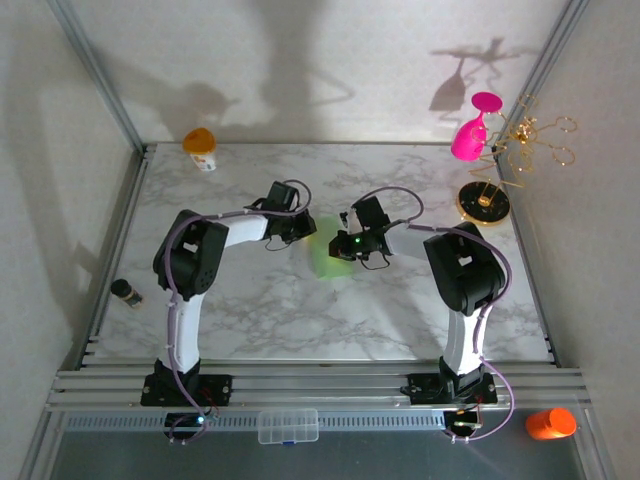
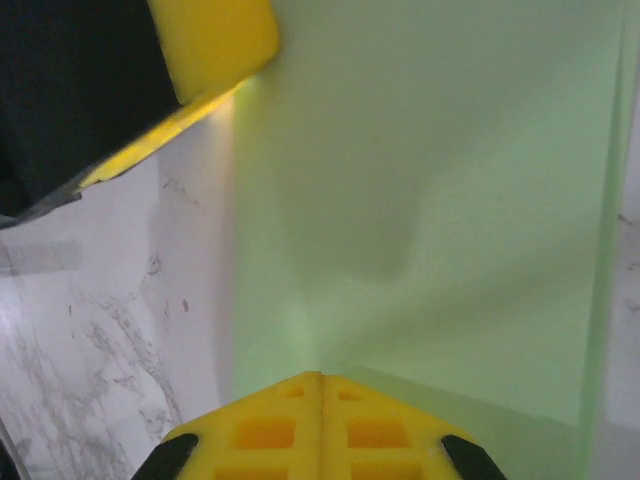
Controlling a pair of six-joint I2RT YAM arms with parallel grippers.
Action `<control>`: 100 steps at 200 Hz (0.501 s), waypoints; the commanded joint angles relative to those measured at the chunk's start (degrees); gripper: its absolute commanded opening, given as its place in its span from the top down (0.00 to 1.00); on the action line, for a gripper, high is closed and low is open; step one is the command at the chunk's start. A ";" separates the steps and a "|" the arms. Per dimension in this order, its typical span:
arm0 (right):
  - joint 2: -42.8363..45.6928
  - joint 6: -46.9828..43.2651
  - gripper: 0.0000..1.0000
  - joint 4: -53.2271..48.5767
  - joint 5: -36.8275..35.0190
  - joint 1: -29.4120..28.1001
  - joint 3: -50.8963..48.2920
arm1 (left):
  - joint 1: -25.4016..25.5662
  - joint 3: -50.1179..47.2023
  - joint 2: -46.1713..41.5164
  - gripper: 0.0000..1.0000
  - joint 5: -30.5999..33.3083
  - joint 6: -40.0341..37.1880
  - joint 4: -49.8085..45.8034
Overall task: Fold a paper plane with a square sheet of paper (pick it up from the middle)
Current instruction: First fold the square sheet of paper in half at the center of the table.
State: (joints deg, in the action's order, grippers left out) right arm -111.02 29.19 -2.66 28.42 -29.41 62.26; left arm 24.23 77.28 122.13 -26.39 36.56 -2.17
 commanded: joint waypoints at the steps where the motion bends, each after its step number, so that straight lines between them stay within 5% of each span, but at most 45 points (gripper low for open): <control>1: -1.12 2.65 0.97 1.34 -1.28 -0.14 -1.55 | -0.77 2.96 2.55 0.87 -0.67 -5.48 -5.85; 50: -0.83 4.56 0.97 0.61 -3.08 -0.14 -1.05 | -0.25 -0.64 -4.90 0.78 -3.03 -0.26 -1.32; 100: 2.97 6.14 0.94 4.21 -1.77 -0.14 -2.66 | 2.55 -10.56 -11.80 0.80 -2.00 7.55 5.15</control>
State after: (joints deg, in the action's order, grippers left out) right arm -111.15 33.93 -0.64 26.68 -29.41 61.14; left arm 25.15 70.02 113.73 -28.16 39.51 -1.08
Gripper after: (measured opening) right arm 0.059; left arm 0.214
